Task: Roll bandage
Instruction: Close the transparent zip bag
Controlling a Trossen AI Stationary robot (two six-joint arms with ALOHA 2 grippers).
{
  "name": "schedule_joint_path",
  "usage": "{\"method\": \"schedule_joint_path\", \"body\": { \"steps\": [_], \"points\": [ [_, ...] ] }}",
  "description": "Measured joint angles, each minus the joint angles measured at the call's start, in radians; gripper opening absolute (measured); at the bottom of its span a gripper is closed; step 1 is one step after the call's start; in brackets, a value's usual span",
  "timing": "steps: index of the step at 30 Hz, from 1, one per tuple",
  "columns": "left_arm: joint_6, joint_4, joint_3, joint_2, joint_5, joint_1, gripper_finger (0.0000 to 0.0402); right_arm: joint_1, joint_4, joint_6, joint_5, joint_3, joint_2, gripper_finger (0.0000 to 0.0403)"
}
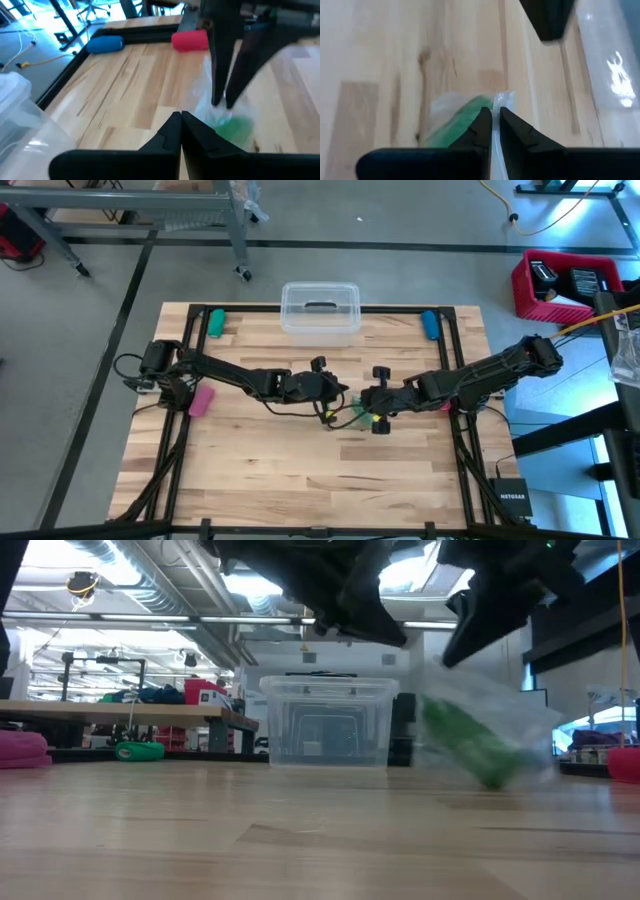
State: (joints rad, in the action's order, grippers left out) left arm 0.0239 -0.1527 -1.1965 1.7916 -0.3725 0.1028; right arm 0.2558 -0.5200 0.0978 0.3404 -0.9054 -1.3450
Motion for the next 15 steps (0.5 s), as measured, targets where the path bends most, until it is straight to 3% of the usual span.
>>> {"method": "schedule_joint_path", "body": {
  "steps": [9,15],
  "points": [
    [-0.01,0.009,0.0,0.001,0.04,-0.001,0.0005,0.0,-0.016,0.003,0.011,-0.004,0.0,0.0028],
    [-0.043,-0.005,0.0,0.041,0.131,-0.006,0.0064,-0.001,0.0,-0.005,0.012,-0.026,0.0,0.0028]
  ]
}}
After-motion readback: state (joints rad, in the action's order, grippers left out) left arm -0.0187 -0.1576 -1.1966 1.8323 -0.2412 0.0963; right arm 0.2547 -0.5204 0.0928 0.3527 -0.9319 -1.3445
